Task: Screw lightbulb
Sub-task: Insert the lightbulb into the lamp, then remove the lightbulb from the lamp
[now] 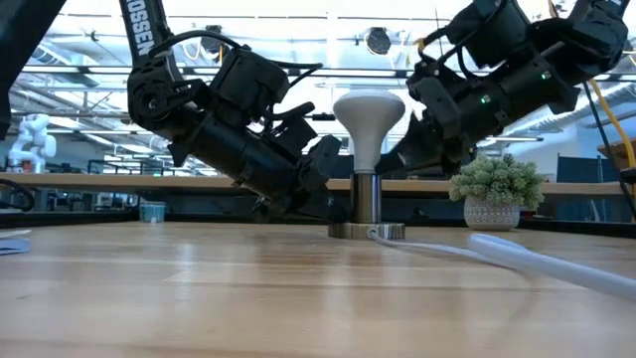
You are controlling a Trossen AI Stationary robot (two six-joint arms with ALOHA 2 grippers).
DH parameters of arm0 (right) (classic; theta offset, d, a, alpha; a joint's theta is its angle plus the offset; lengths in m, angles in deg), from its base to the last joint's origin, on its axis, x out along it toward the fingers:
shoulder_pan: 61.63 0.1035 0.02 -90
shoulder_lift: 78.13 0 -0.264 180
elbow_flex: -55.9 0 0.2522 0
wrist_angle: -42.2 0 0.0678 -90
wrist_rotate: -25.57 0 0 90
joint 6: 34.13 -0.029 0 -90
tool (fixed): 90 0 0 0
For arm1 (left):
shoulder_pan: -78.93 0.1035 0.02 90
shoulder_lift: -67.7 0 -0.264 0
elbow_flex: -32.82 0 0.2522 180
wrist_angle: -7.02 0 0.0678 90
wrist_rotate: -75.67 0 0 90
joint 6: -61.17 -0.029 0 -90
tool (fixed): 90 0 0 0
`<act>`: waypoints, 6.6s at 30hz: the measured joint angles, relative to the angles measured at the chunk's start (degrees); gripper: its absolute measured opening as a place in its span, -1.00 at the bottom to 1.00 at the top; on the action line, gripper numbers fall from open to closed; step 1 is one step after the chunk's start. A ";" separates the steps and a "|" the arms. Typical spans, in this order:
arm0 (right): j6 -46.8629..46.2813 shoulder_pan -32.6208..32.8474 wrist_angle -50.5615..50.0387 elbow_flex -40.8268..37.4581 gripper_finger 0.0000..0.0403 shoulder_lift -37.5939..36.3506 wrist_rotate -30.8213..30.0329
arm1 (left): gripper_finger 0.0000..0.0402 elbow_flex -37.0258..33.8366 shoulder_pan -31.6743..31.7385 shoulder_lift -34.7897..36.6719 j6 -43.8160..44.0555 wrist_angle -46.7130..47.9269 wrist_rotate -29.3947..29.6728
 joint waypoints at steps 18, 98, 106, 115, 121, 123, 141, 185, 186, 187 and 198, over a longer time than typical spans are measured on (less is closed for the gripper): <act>-8.41 4.82 -11.64 0.00 -1.00 -8.41 -1.60 | -1.00 -0.11 0.15 9.43 -15.29 7.07 -3.19; 1.10 -8.02 6.93 -7.56 -1.00 -7.29 10.31 | -1.00 0.94 5.55 8.37 -23.67 -0.35 -29.83; 3.28 -8.16 7.01 -5.29 -1.00 -2.92 6.49 | -1.00 0.94 7.63 8.37 -23.21 0.31 -29.90; 3.68 -8.34 8.12 -4.65 -1.00 -1.75 7.82 | -1.00 0.94 8.95 8.35 -23.23 1.18 -30.64; 2.40 -8.39 8.19 -4.66 -1.00 -1.76 10.55 | -1.00 0.92 9.94 8.35 -23.26 2.60 -32.12; 1.84 -8.39 8.15 -4.66 -1.00 -1.76 10.80 | -1.00 0.92 10.14 8.35 -23.24 2.61 -32.70; -1.22 -7.77 3.06 -4.59 -1.00 -4.24 15.00 | -1.00 0.92 8.60 10.15 -21.15 4.48 -36.90; -3.49 -1.25 6.21 -4.61 -1.00 -4.81 4.44 | -1.00 0.90 13.07 11.58 -25.56 3.51 -36.70; -3.49 -1.25 6.65 -4.61 -1.00 -4.81 4.49 | -1.00 0.90 13.09 11.58 -25.29 3.40 -36.70; -3.49 -1.27 7.38 -4.61 -1.00 -4.81 5.01 | -1.00 0.90 13.09 11.58 -25.23 3.49 -36.70; -4.02 -1.61 5.14 -4.02 -1.00 -4.81 1.51 | -1.00 0.90 11.87 11.58 -23.63 3.96 -36.72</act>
